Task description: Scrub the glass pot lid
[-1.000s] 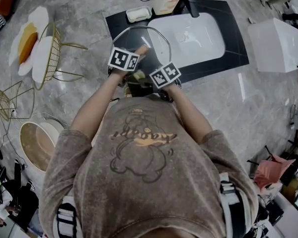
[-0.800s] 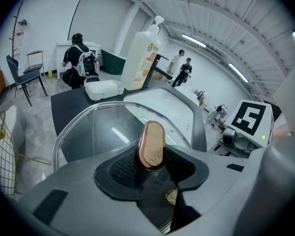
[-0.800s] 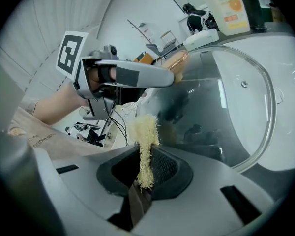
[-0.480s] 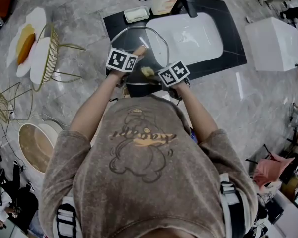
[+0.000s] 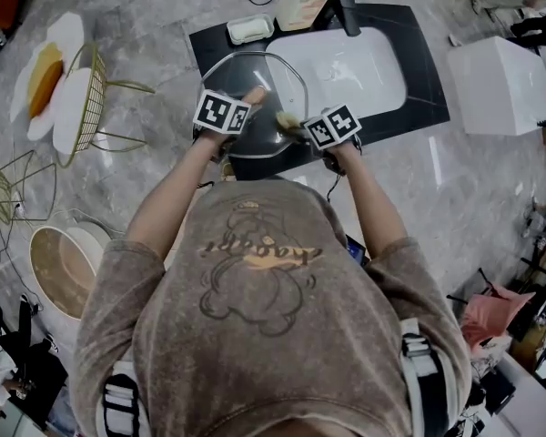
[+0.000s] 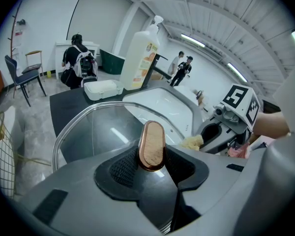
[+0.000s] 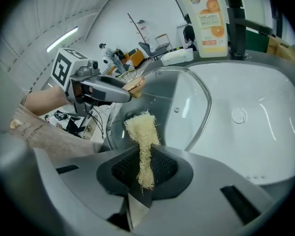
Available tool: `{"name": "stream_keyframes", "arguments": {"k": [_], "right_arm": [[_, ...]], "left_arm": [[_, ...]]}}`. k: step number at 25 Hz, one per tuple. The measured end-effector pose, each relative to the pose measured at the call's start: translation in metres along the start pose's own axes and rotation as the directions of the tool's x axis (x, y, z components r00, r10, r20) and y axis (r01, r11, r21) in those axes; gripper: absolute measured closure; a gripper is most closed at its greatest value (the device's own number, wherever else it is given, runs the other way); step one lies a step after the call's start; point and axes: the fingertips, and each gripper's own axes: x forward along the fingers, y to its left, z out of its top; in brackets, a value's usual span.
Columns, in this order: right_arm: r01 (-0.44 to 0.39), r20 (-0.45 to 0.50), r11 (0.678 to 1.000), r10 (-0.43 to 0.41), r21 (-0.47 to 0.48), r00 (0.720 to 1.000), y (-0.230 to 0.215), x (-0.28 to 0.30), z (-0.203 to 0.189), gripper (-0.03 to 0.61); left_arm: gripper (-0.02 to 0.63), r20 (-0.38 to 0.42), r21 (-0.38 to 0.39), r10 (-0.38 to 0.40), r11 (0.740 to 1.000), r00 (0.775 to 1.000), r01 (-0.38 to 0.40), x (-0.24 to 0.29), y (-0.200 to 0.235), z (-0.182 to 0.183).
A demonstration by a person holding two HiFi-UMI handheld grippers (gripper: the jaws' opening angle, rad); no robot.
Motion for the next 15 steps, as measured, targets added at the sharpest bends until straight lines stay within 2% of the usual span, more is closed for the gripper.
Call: {"name": "stream_keyframes", "arguments": {"k": [3, 7, 15], "right_arm": [[0.036, 0.017, 0.999, -0.036, 0.012, 0.999, -0.014, -0.005, 0.004, 0.531], [0.039, 0.029, 0.999, -0.040, 0.031, 0.999, -0.022, -0.008, 0.008, 0.531], [0.089, 0.089, 0.988, -0.100, 0.126, 0.991, -0.050, -0.017, 0.021, 0.531]], "left_arm": [[0.433, 0.000, 0.002, -0.001, 1.000, 1.000, 0.001, 0.000, 0.000, 0.000], [0.433, -0.005, 0.001, -0.003, 1.000, 1.000, 0.003, 0.000, 0.000, -0.001], [0.433, -0.011, 0.006, -0.003, 1.000, 1.000, 0.003, 0.000, 0.000, 0.000]]}}
